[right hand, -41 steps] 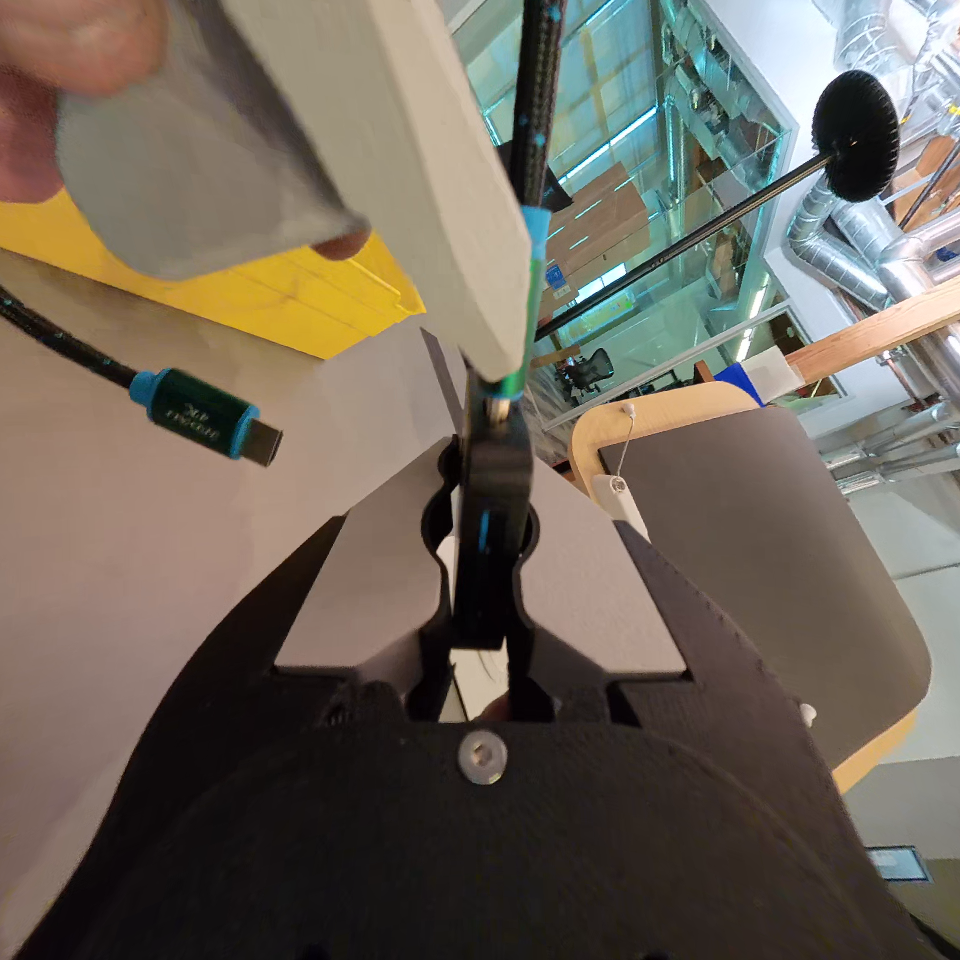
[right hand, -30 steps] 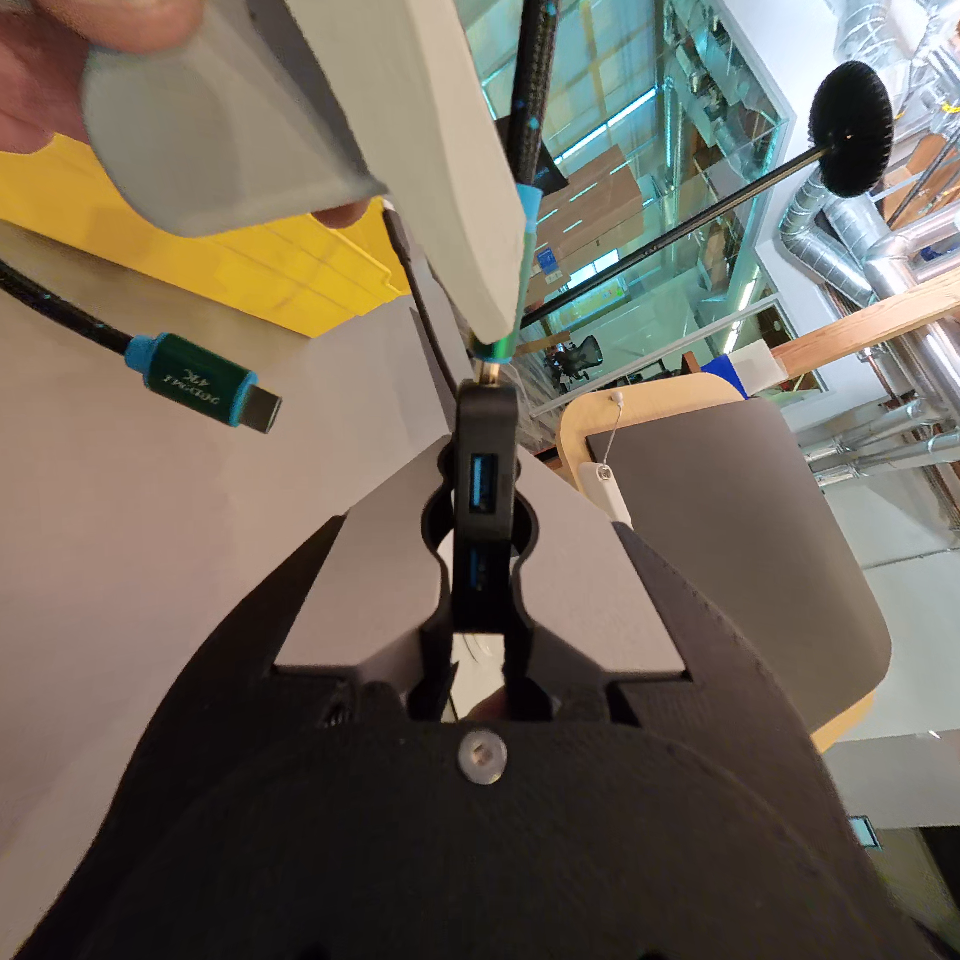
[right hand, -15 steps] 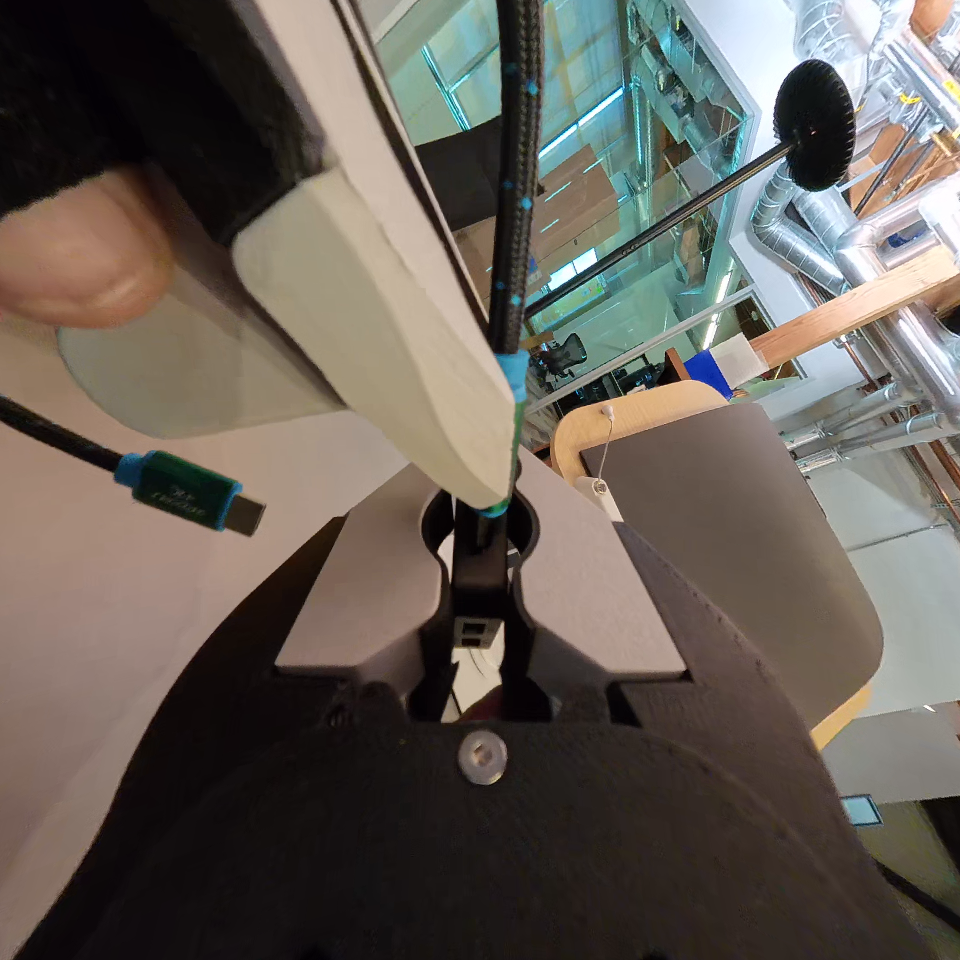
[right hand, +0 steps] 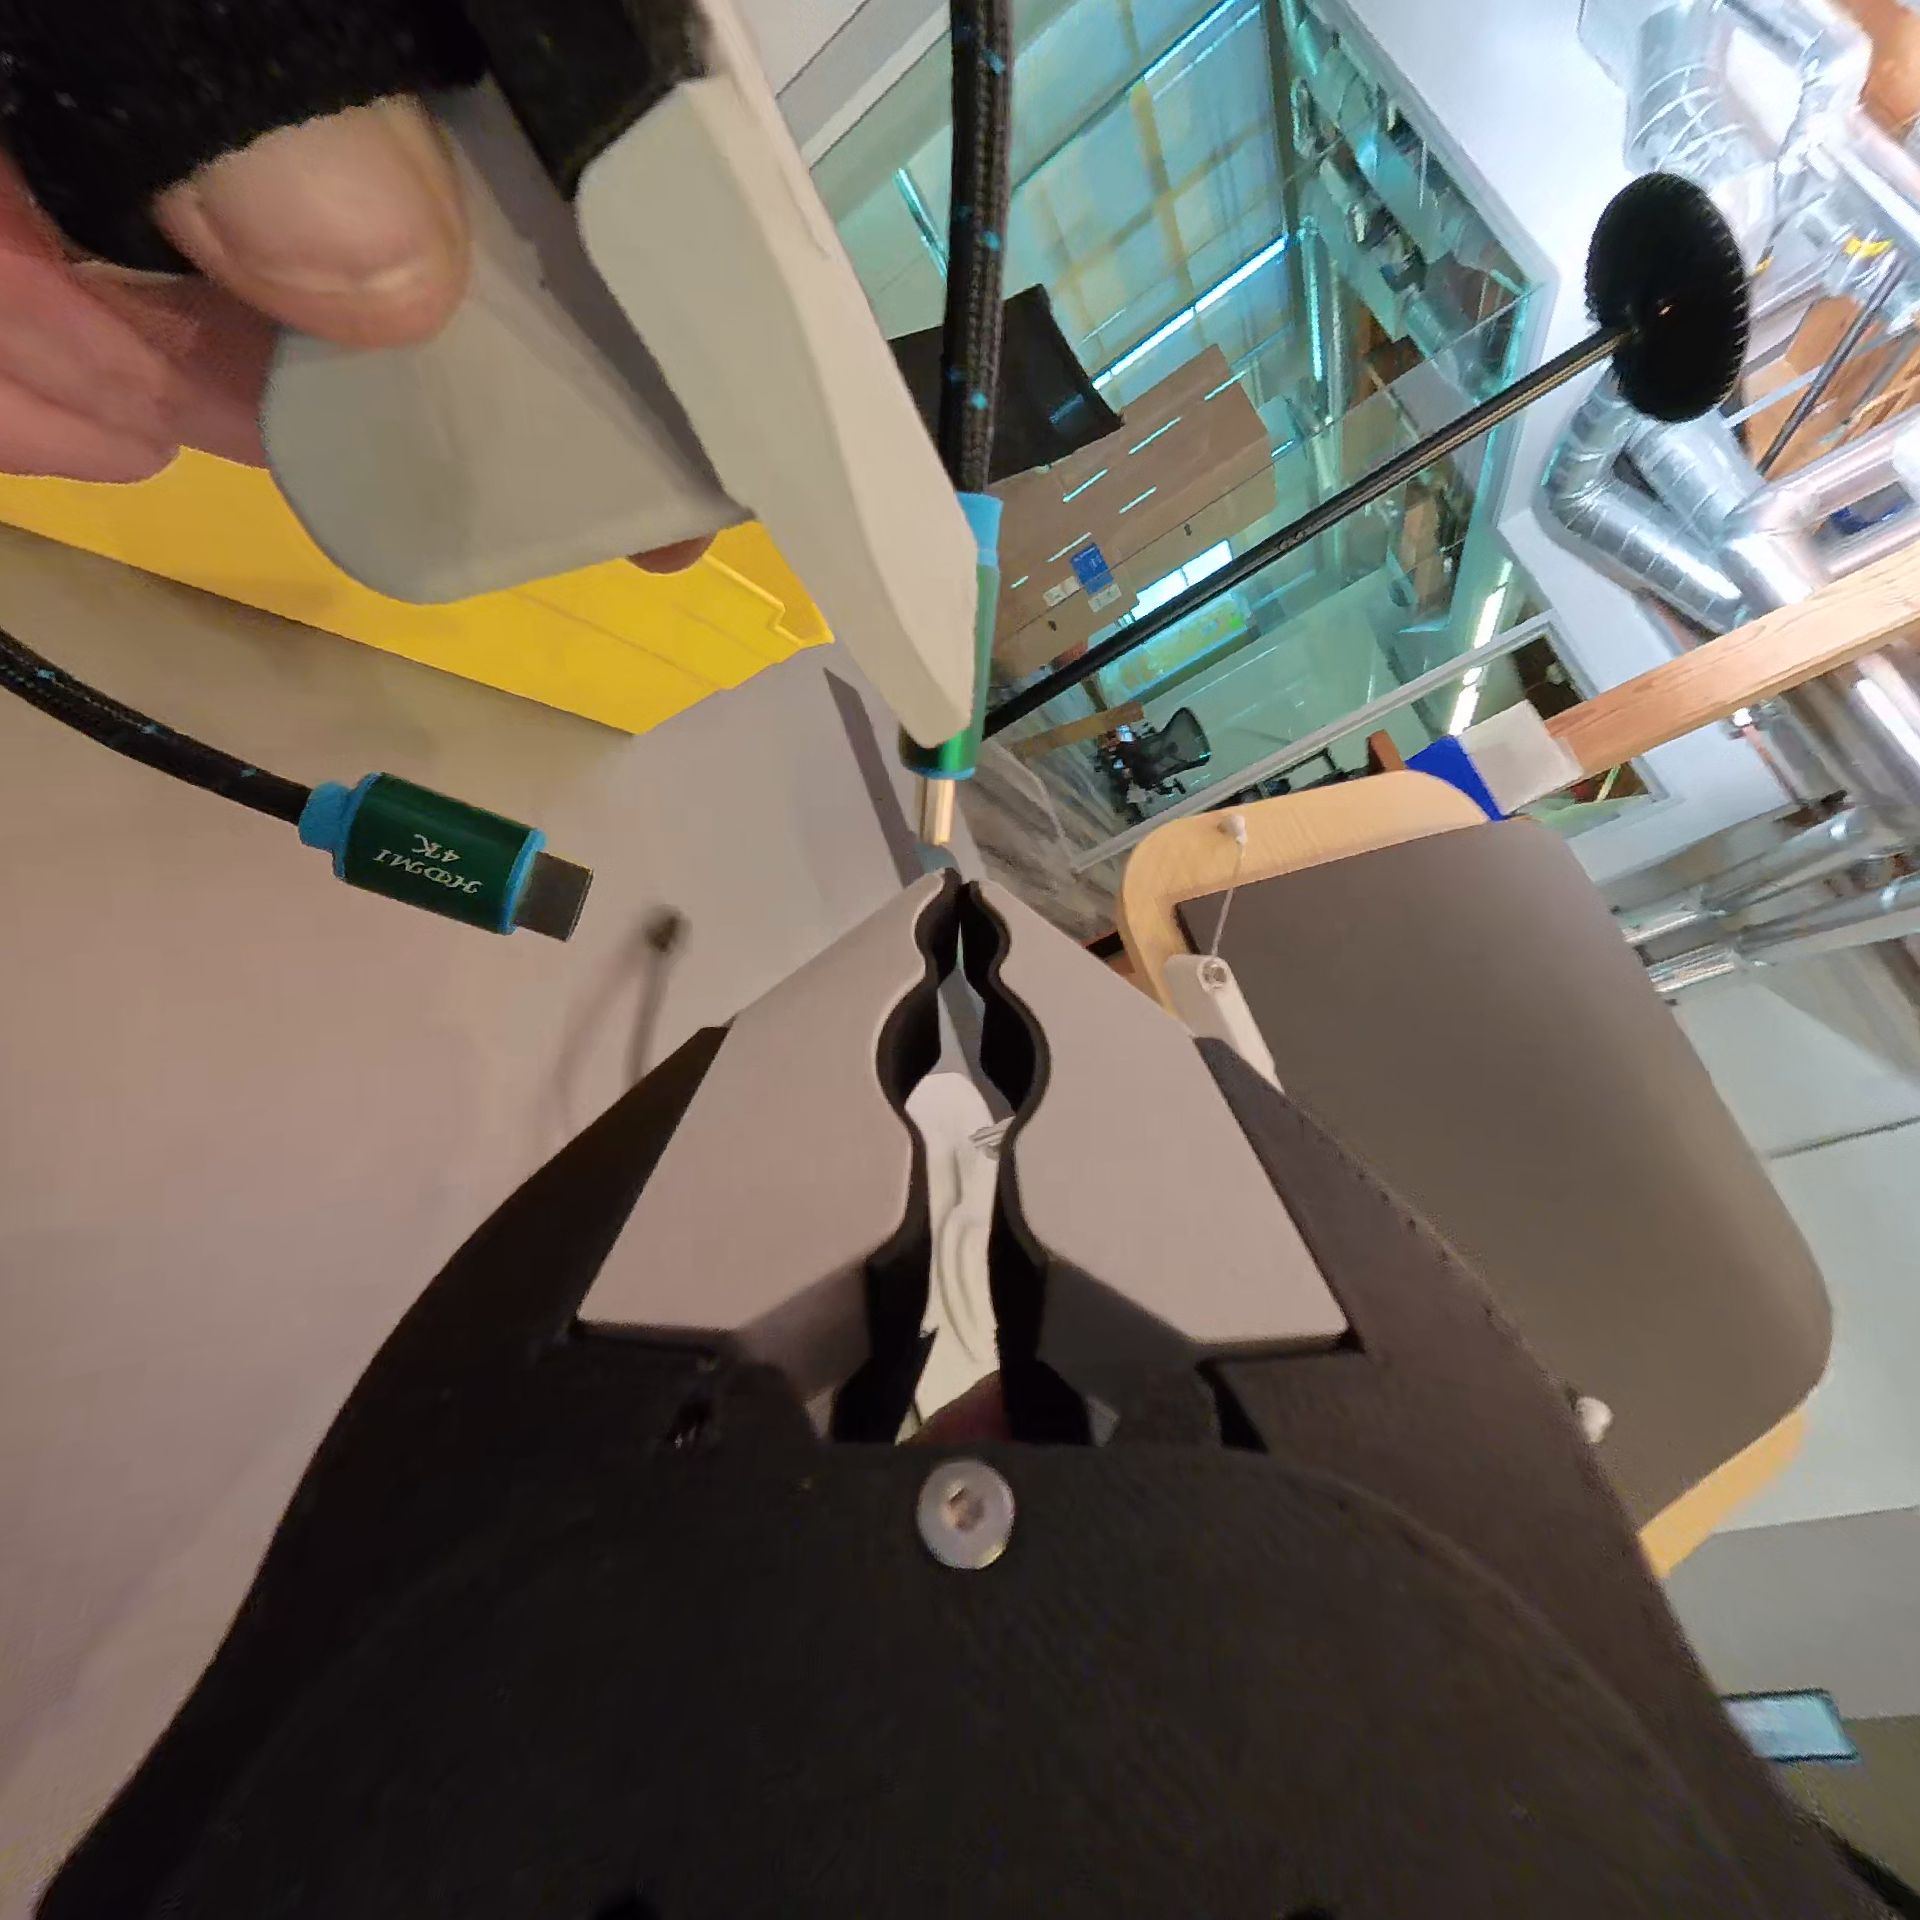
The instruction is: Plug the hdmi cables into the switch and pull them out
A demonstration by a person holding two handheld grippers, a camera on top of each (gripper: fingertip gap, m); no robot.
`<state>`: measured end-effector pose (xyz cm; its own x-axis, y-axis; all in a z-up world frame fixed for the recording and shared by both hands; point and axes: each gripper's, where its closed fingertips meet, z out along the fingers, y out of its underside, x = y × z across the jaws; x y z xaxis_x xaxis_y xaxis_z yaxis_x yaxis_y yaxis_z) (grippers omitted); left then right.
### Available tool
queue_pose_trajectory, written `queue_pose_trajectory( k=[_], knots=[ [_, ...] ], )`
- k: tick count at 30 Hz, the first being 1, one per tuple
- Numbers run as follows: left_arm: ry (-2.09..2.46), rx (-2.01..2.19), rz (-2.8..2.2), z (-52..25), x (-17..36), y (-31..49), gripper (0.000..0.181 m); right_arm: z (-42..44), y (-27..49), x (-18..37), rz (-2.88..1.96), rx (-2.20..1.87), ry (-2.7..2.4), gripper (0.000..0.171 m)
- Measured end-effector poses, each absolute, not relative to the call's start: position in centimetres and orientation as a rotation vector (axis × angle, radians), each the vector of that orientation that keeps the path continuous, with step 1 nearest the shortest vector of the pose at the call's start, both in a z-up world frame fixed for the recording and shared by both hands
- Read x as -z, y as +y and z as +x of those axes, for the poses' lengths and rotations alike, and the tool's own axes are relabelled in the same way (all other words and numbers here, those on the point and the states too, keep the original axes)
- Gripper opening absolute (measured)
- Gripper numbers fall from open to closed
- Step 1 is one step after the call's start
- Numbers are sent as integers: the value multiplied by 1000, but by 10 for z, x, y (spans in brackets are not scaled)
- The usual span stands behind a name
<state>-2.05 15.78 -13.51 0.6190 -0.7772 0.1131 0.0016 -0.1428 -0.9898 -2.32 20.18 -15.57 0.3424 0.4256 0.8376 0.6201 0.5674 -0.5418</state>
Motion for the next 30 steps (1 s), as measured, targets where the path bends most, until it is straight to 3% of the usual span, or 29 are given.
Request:
queue_pose_trajectory(
  k=[6,9,12,16,20,24,27,30],
  knots=[
    [656,764,-1618,-23,141,161,20,1,220,165,-1231,-31,-1238,0],
    [651,752,-1638,-25,144,163,20,30,244,188,-1461,-71,-1203,27],
    [646,749,-1667,-24,149,165,20,58,263,200,-1639,-76,-1102,28],
    [660,737,-1687,-20,155,164,20,89,273,239,-1926,-141,-1049,57],
    [671,753,-1708,-16,162,162,20,114,280,281,-2142,-114,-1016,75],
    [679,770,-1731,-11,170,160,20,143,291,312,-2274,-7,-976,81],
    [683,780,-1735,-10,172,159,20,153,296,316,-2299,-41,-915,65],
    [687,786,-1735,-9,172,158,20,153,297,315,-2297,-108,-882,63]
  ],
)
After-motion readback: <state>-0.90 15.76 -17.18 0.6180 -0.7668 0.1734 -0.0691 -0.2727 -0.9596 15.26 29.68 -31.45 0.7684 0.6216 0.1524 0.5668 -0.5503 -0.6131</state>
